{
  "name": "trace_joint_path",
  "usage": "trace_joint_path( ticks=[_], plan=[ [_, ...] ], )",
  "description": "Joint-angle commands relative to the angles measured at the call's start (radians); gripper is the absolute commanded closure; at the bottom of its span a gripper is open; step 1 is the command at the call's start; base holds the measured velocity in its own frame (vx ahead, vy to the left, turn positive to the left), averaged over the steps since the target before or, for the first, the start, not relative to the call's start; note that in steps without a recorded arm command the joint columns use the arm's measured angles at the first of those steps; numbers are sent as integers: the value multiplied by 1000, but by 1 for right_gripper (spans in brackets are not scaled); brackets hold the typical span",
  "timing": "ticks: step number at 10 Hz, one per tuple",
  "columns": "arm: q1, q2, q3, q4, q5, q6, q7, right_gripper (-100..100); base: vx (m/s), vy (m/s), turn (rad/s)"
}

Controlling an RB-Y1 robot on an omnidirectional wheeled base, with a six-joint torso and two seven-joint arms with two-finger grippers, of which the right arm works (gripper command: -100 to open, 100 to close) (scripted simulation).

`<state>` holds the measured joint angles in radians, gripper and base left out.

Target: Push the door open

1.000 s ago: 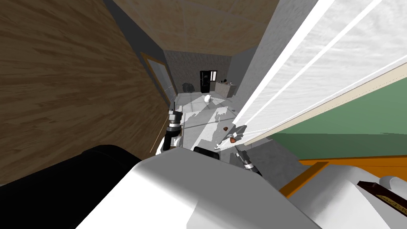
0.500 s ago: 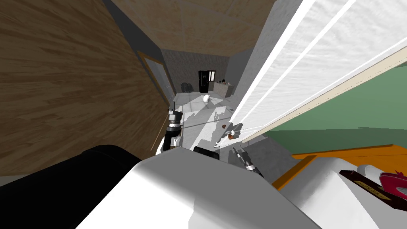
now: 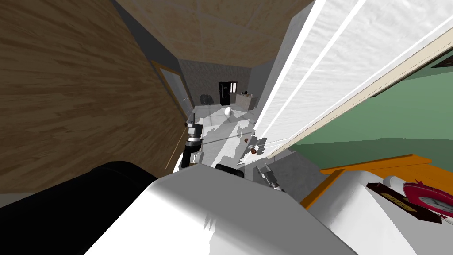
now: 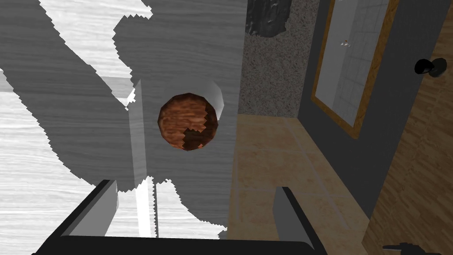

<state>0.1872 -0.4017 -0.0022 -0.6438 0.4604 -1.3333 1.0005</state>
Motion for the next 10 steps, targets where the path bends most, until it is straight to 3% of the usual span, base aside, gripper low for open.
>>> trace_joint_path(
  ticks=[1, 7, 8, 10],
  plan=[
    [39, 30, 14, -43, 20, 14, 20, -100, 206, -24, -45],
    [149, 101, 46, -172, 66, 57, 61, -100, 111, -14, -33],
    [149, 101, 46, -172, 66, 57, 61, -100, 52, -11, -8],
    [190, 127, 58, -219, 83, 73, 76, -100, 50, -1, -11]
  ],
)
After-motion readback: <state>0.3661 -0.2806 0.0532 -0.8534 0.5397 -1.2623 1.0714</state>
